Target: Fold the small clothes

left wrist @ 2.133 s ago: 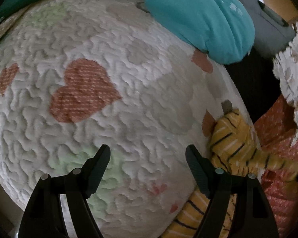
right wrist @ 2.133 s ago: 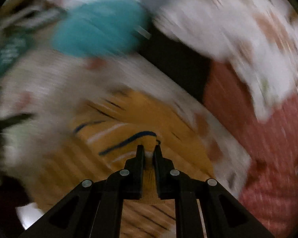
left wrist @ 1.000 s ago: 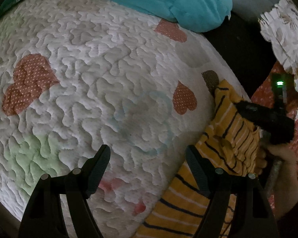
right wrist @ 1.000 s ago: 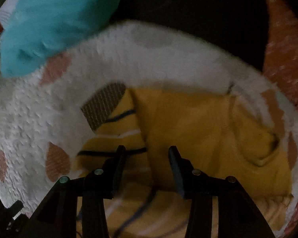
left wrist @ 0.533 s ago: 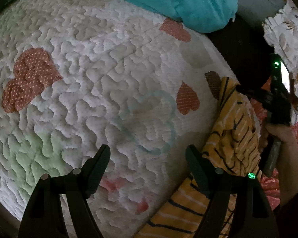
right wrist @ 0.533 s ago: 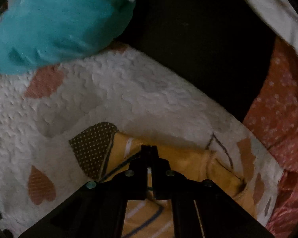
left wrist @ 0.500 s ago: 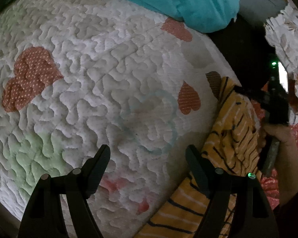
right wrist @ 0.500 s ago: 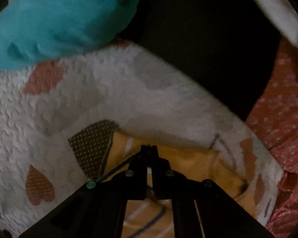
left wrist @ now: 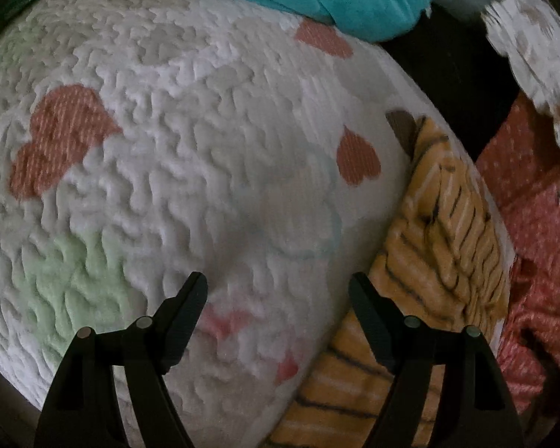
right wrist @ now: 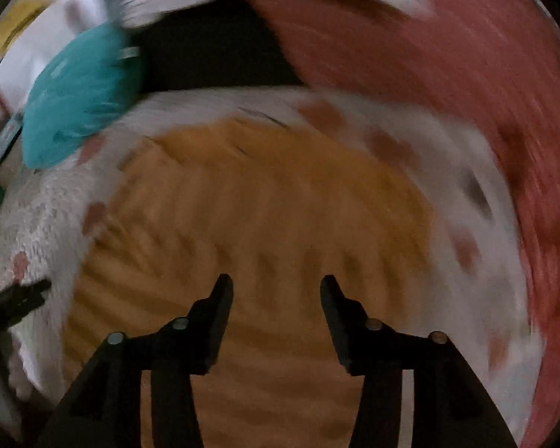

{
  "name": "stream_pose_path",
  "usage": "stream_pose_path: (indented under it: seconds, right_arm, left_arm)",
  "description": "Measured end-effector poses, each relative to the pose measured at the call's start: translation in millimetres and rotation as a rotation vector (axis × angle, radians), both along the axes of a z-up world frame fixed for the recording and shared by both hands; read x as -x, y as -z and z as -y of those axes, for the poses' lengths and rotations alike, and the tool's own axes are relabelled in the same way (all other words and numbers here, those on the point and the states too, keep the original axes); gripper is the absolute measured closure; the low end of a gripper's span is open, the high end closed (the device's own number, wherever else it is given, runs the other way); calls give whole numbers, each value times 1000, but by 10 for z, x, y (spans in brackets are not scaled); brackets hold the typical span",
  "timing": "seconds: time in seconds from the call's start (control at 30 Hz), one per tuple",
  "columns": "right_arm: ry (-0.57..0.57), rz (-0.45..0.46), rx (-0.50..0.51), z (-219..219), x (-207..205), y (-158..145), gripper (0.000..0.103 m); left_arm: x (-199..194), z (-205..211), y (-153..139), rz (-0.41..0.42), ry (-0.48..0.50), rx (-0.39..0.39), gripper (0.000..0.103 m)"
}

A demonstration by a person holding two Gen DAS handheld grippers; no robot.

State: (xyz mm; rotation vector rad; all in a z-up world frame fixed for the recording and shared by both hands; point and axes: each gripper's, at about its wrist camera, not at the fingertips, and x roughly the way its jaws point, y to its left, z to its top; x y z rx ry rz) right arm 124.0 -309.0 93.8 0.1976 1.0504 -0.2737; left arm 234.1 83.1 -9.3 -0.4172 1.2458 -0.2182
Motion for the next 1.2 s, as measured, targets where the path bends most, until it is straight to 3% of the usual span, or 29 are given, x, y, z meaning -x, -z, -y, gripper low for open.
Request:
stream_pose_path:
  seconds: [0.07, 0.17, 0.3, 0.37, 0.53, 0.67, 0.77, 0.8, 0.87, 0.9, 0.93, 1.0, 1.2]
  right_arm:
    - [81, 3, -80, 286, 493, 93, 46]
    - [234, 25, -300, 552, 1339, 455, 45]
    - [304, 71, -540, 458, 1859, 925, 45]
    - [281, 66, -587, 322, 1932, 1053, 45]
    - [151, 46, -561, -149, 1891, 1191, 43]
    - [77, 47, -456, -459, 1944, 1212, 36]
    - [62, 64, -378, -591, 1933, 1209, 36]
    - [60, 63, -366, -598, 1938, 1212, 39]
    - [53, 50, -359, -608, 1887, 1197, 87]
    - [46, 43, -391, -566, 1870, 1186, 89]
    - [49, 45, -433, -523, 1862, 1156, 90]
    - [57, 51, -455, -461, 1905, 1071, 91]
    - [57, 93, -463, -282, 2205, 766, 92]
  left_arm:
    - [182, 26, 0, 15, 25, -11, 26]
    - [483, 62, -14, 17, 68, 9, 26]
    - [863, 85, 29, 22, 103, -17, 26]
    - [1031, 59, 59, 14, 100, 1, 26]
    - [1273, 91, 150, -8, 122, 27, 22]
    - [1413, 313, 151, 24, 203, -59, 12]
    - [1527, 526, 199, 20, 253, -163, 11]
    - [1567, 600, 220, 8, 272, -198, 14]
    - [1653, 720, 194, 9, 291, -281, 44]
    - [1674, 762, 161, 6, 302, -292, 56]
    - [1678, 798, 112, -17, 315, -280, 89]
    - [1667, 841, 20, -54, 314, -259, 94]
    - [1952, 810, -316, -33, 346, -252, 94]
